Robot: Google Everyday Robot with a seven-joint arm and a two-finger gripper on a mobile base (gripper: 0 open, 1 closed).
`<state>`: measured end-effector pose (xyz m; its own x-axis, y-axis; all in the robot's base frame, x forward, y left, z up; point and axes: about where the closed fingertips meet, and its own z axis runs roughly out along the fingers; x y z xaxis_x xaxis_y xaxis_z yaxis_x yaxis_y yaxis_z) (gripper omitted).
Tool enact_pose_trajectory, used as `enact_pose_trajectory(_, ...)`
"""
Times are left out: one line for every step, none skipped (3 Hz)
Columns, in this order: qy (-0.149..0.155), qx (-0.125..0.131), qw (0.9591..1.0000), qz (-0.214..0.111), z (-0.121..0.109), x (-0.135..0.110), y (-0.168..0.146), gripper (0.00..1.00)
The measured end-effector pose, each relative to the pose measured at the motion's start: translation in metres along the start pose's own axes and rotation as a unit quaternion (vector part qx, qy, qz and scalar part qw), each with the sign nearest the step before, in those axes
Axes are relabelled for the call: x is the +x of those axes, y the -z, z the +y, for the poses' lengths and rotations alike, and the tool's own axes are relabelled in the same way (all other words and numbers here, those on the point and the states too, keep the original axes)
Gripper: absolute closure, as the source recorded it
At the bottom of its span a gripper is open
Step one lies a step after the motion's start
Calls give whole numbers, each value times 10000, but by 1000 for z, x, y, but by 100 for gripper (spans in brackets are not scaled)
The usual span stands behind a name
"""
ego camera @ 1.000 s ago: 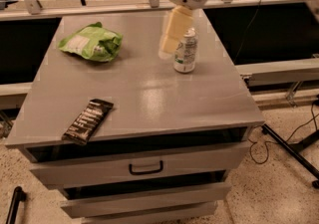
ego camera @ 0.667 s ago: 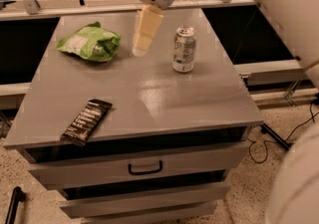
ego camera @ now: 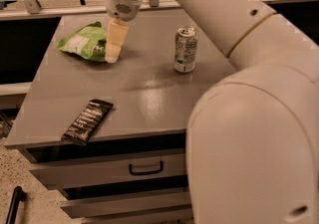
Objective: Pick green rice chip bag
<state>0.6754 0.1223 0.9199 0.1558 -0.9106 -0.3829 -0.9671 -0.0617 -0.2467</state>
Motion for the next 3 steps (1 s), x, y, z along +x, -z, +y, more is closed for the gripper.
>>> enact_pose_trajectory(-173,153,9995,210,-15,-3,-36,0)
enact_pose_trajectory(-364,380,9983,256,-31,-4,-72,3)
enact_pose_trajectory(-521,475,9974,148,-40,-5,-89,26)
